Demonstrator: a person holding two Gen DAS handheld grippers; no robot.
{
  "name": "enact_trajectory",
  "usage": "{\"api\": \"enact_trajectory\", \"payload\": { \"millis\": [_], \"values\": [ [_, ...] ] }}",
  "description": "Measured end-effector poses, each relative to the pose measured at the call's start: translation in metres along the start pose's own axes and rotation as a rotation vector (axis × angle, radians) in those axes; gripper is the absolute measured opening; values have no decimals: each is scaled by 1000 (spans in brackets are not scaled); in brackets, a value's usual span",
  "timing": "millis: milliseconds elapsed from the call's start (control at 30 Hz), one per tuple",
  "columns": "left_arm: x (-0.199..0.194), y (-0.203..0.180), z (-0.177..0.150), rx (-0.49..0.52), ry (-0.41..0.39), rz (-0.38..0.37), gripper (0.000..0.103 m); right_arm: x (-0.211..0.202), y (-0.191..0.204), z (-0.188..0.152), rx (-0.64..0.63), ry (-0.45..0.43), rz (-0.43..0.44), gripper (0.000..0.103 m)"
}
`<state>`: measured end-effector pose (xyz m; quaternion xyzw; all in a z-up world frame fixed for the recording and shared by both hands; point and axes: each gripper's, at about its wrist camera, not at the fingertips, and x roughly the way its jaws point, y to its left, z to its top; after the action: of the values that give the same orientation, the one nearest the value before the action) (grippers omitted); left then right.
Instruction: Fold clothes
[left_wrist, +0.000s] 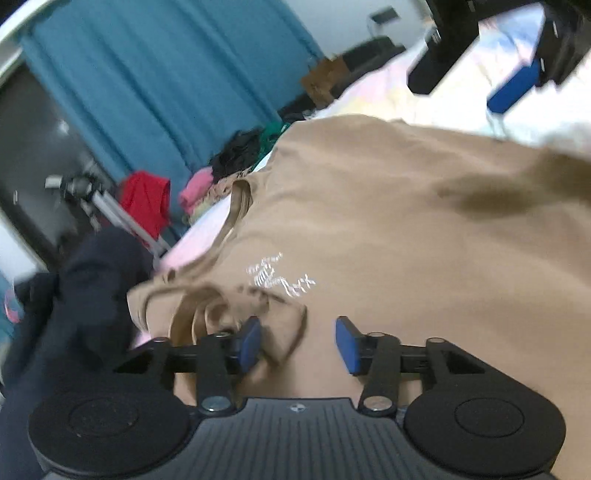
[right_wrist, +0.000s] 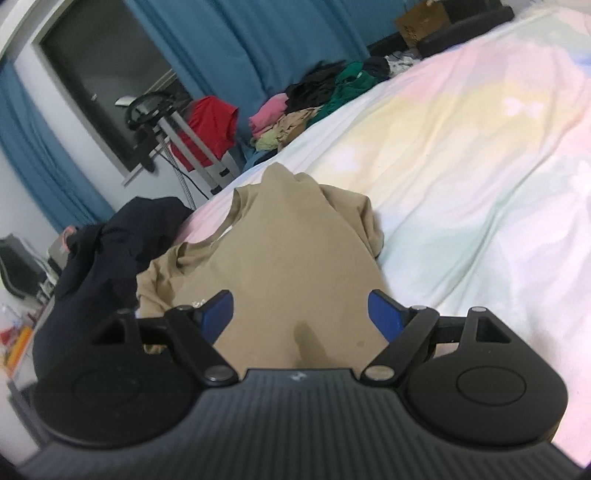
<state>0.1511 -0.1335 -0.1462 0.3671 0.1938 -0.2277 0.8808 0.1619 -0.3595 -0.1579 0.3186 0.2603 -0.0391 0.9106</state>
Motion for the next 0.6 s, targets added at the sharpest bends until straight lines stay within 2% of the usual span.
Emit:
{"api": "enact_trajectory", "payload": {
  "millis": [67,167,300,367,433,500,533,567,600],
  "values": [
    [-19,14,-8,-129,11,-41,57,1,0,0,7,6,7,83],
    [-51,39,-22,-341,-2,-103,59,1,2,-1,4,9,17,83],
    [-78,74,-30,-553,-36,-71,60,2,3,-2,5,12,22,83],
    [-68,88,-27,-665,-15,-75,60,3,3,-2,8,12,18,83],
    [-46,102,-26,-814,22,-113,60,3,1,-1,13,13,14,83],
    [-36,111,-28,-939,50,-157,56,4,-2,-1,30,15,12,83],
    [-31,116,-29,-978,51,-155,49,5,-3,-1,37,19,11,83],
    [-27,121,-29,-1014,50,-150,35,5,-4,-2,42,25,9,83],
    [-26,129,-32,-1060,47,-141,27,6,-6,-3,48,30,8,83]
  ]
}}
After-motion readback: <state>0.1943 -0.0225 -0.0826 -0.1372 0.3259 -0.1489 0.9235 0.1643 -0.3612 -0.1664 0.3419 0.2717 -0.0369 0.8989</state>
